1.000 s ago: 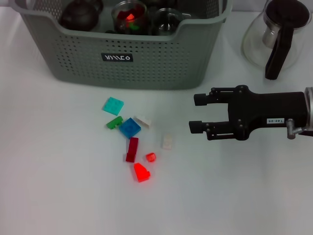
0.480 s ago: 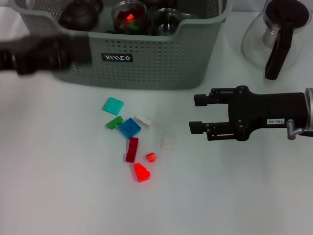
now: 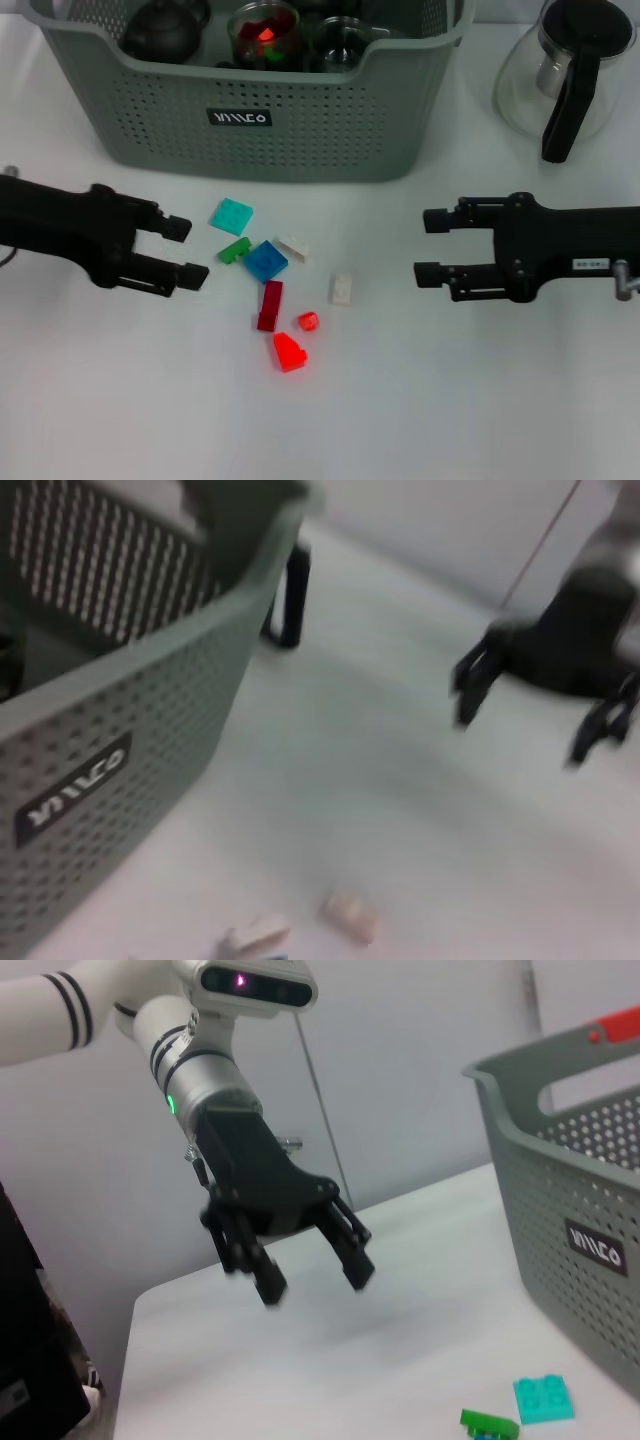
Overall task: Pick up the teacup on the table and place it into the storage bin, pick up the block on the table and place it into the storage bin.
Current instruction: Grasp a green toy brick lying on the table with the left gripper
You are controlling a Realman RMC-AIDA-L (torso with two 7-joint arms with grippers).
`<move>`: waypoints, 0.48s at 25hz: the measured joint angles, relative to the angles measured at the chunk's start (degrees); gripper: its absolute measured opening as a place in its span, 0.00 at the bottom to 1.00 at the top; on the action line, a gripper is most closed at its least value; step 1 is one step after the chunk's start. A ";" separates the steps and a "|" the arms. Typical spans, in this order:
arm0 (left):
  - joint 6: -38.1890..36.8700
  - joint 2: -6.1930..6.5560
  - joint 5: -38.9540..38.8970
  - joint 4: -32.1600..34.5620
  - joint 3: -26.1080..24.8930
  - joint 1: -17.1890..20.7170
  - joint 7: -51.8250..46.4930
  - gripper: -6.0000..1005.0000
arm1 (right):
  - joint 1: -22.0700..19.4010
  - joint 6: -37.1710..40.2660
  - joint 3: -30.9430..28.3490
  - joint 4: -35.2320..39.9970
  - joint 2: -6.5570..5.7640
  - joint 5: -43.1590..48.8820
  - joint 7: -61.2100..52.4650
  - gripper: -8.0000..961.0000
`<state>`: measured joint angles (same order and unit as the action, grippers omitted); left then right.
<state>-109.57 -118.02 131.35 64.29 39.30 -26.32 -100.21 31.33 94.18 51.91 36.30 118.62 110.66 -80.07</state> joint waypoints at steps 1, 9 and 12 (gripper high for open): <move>1.08 -1.27 1.79 2.38 1.12 0.03 0.13 0.76 | -0.11 0.23 -0.01 0.01 -0.20 0.00 -0.51 0.79; 9.47 -6.23 8.71 8.08 7.94 -0.53 -1.14 0.66 | -2.84 4.55 -0.57 -0.12 0.11 -0.27 12.09 0.79; 11.67 -6.17 9.13 8.08 11.93 -0.84 -4.10 0.65 | -3.60 4.73 -2.49 -0.67 0.14 -0.43 12.63 0.79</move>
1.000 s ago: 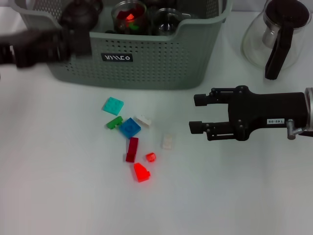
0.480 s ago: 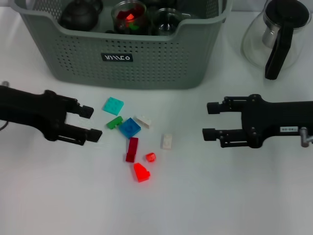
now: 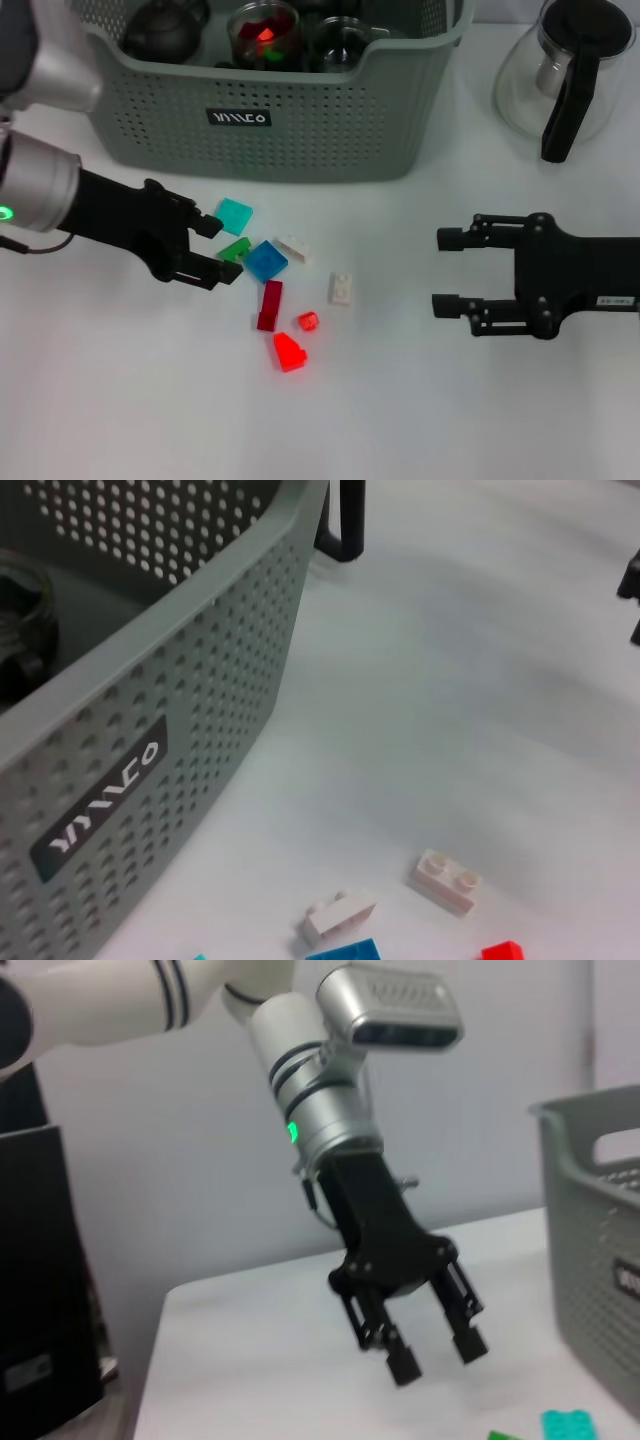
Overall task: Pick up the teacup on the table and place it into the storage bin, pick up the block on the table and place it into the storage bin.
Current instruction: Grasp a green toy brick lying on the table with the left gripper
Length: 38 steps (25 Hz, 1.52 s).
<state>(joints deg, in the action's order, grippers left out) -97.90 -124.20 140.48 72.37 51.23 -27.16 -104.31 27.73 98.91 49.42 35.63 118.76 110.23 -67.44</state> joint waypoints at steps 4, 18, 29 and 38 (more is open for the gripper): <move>3.21 0.05 3.39 1.10 6.01 -0.62 -6.18 0.63 | 0.41 0.22 -0.52 -1.41 -0.69 -0.02 -0.61 0.79; 16.45 -0.24 13.92 5.57 28.85 1.63 -22.30 0.51 | 0.80 -0.14 -2.14 -1.62 -0.50 -0.11 -0.73 0.79; 16.69 -0.25 14.07 4.54 30.34 1.08 -23.05 0.49 | 1.00 -0.19 -2.55 -1.62 -0.35 -0.10 -0.77 0.79; 17.31 -0.15 14.12 0.71 30.41 -0.59 -23.04 0.49 | 1.10 -0.22 -2.59 -1.62 -0.38 -0.09 -0.77 0.79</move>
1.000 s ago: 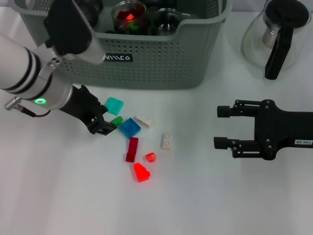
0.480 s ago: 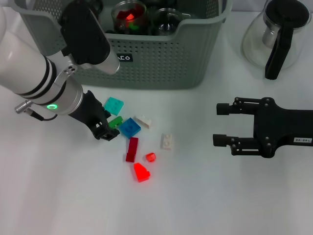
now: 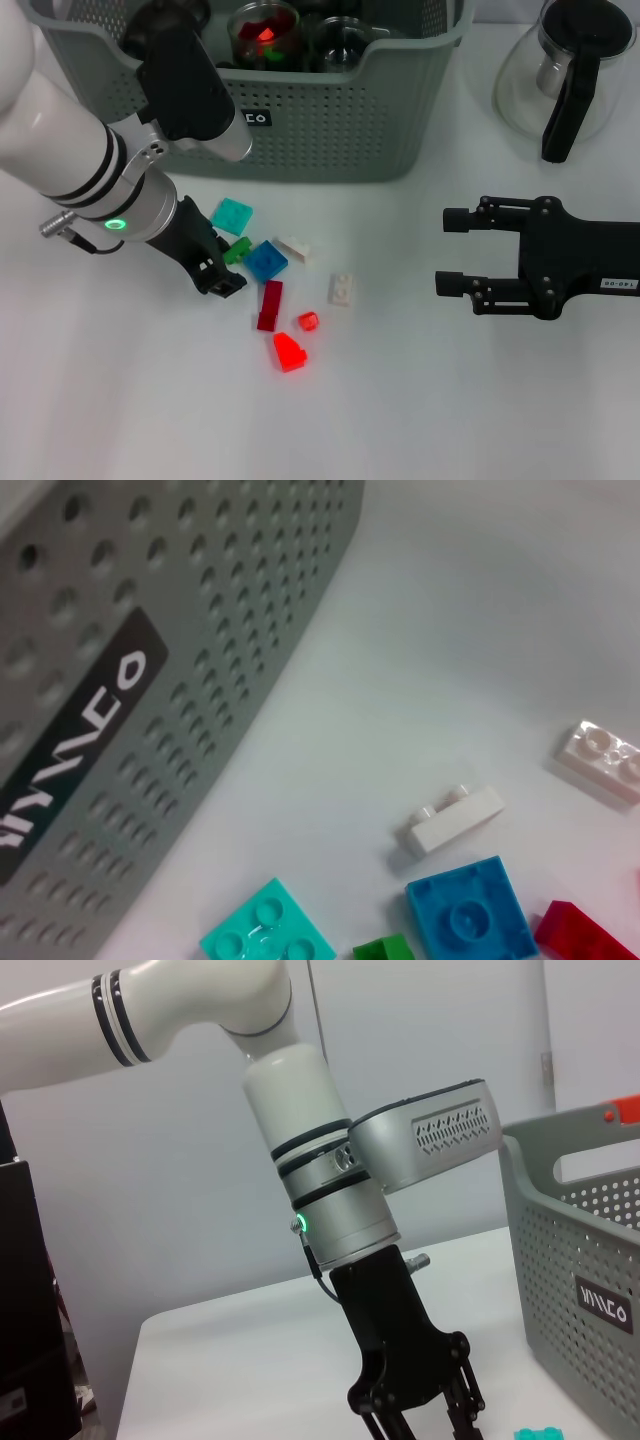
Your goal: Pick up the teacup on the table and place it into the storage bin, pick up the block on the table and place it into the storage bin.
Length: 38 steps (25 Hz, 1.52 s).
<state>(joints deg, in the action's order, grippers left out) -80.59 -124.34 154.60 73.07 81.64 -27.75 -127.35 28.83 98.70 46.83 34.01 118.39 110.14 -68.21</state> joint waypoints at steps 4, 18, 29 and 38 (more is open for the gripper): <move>0.08 0.01 0.00 -0.14 0.01 -0.06 0.03 0.49 | 0.00 0.00 0.01 0.00 0.00 0.04 0.00 0.79; 1.79 -0.09 1.35 -2.38 0.01 -1.53 -0.28 0.49 | -0.34 0.11 0.01 0.00 -0.01 0.07 0.00 0.79; 2.41 0.04 2.22 -2.83 -0.16 -2.23 -1.52 0.26 | -0.06 0.18 0.01 0.00 0.00 0.05 0.00 0.79; 2.89 0.10 3.72 -3.10 -0.65 -2.68 -2.77 0.14 | 0.06 0.26 0.01 0.00 0.00 0.01 0.00 0.79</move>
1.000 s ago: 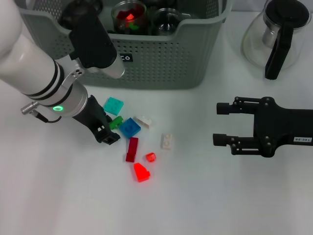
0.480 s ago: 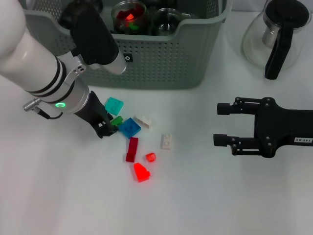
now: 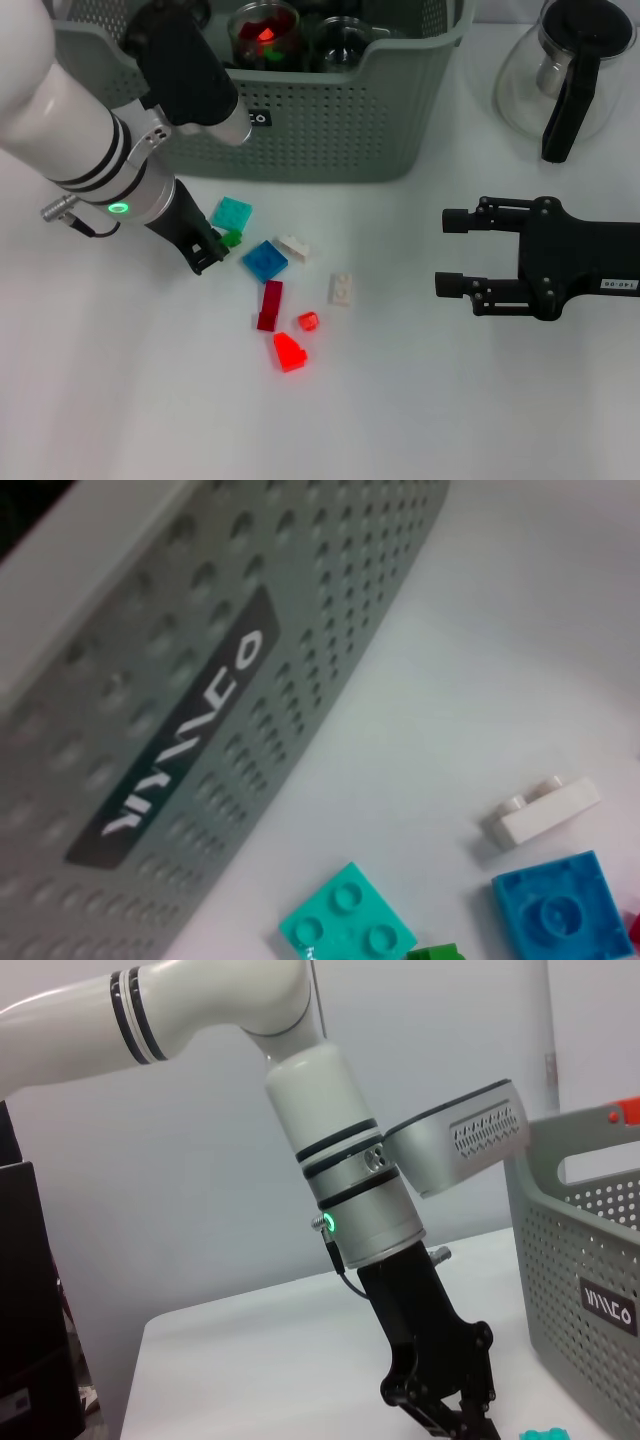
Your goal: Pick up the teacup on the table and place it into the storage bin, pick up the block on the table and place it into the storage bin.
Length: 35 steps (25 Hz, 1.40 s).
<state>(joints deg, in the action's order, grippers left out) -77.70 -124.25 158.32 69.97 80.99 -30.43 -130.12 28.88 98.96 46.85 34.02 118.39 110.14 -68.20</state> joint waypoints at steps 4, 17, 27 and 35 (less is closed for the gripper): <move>-2.50 0.06 -0.49 2.51 -1.83 0.29 0.33 0.13 | 0.02 0.04 -0.03 0.00 -0.04 -0.02 0.00 0.79; -29.23 4.73 -17.74 -6.69 -38.68 -5.13 20.97 0.12 | 0.47 0.16 -0.10 0.00 0.12 -0.02 0.00 0.79; -37.83 17.57 -42.82 -35.41 -55.17 -6.30 30.76 0.12 | 0.57 0.08 -0.09 0.00 0.17 0.01 0.00 0.79; -29.12 16.63 -47.99 -24.27 -54.49 -12.93 7.71 0.12 | 0.82 -0.20 -0.09 0.00 0.20 0.00 0.00 0.79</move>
<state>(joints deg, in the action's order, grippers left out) -106.82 -107.62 110.33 45.70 26.50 -43.37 -122.41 29.71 98.75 46.76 34.02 118.59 110.14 -68.20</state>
